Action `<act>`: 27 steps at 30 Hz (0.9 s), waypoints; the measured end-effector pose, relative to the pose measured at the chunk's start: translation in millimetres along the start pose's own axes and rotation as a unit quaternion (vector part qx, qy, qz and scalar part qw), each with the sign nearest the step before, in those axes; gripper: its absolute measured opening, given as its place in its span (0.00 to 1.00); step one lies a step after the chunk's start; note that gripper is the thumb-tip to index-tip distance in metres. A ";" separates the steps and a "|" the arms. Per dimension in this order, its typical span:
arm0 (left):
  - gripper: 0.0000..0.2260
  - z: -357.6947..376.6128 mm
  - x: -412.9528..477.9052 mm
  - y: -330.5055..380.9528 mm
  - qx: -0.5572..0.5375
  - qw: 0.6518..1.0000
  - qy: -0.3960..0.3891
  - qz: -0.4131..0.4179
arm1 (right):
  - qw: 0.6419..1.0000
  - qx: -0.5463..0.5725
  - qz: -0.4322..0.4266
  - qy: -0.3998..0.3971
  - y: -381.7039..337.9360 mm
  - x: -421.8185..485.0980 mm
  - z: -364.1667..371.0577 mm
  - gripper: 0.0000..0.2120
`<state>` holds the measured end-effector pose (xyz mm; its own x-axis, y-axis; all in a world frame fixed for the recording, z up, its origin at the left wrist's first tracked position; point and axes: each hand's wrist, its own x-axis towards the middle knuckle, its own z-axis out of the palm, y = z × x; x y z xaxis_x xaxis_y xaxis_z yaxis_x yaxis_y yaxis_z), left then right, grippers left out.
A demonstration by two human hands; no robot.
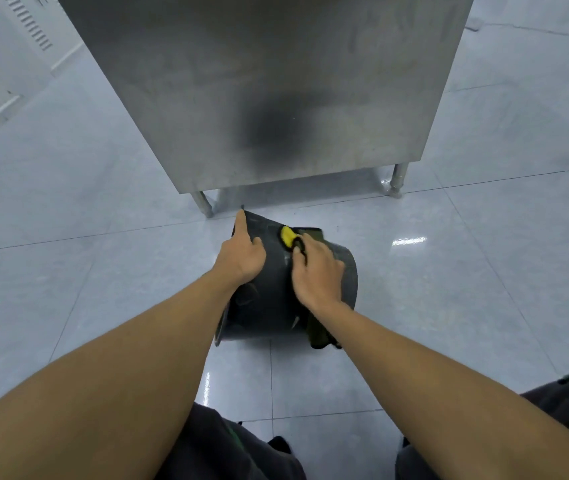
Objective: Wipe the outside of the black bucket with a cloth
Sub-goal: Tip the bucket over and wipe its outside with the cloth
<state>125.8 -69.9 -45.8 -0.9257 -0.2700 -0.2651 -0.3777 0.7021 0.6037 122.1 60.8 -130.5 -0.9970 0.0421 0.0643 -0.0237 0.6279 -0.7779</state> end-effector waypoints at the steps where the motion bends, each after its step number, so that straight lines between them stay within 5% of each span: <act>1: 0.31 1.0 0.3 2.6 -0.011 1.000 0.005 -0.004 | 0.998 0.013 -0.054 -0.019 -12.8 -4.2 2.8 0.19; 4: 0.28 3.4 1.2 9.5 -0.043 0.998 0.034 -0.019 | 0.987 0.011 -0.156 -0.045 -30.6 -15.8 9.1 0.23; 7: 0.18 3.3 2.8 9.3 -0.048 0.997 0.066 -0.014 | 0.984 -0.048 -0.172 -0.030 -4.5 -17.4 6.4 0.26; 16: 0.29 1.2 3.1 4.9 0.001 1.000 0.021 -0.016 | 0.993 -0.030 0.110 0.004 31.6 -3.2 -4.1 0.21; 22: 0.29 1.8 2.1 7.9 -0.039 0.999 0.018 -0.011 | 0.987 0.005 -0.152 -0.049 -20.4 -20.4 6.2 0.25; 27: 0.29 -0.1 1.2 6.2 -0.044 0.999 0.016 -0.017 | 0.978 -0.046 -0.199 -0.044 25.5 -34.5 5.1 0.27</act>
<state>122.3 -65.9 -42.3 -0.9116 -0.3147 -0.2644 -0.4091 0.6323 0.6579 155.5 71.4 -155.7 -0.9127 -0.2849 0.2931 -0.4087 0.6484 -0.6423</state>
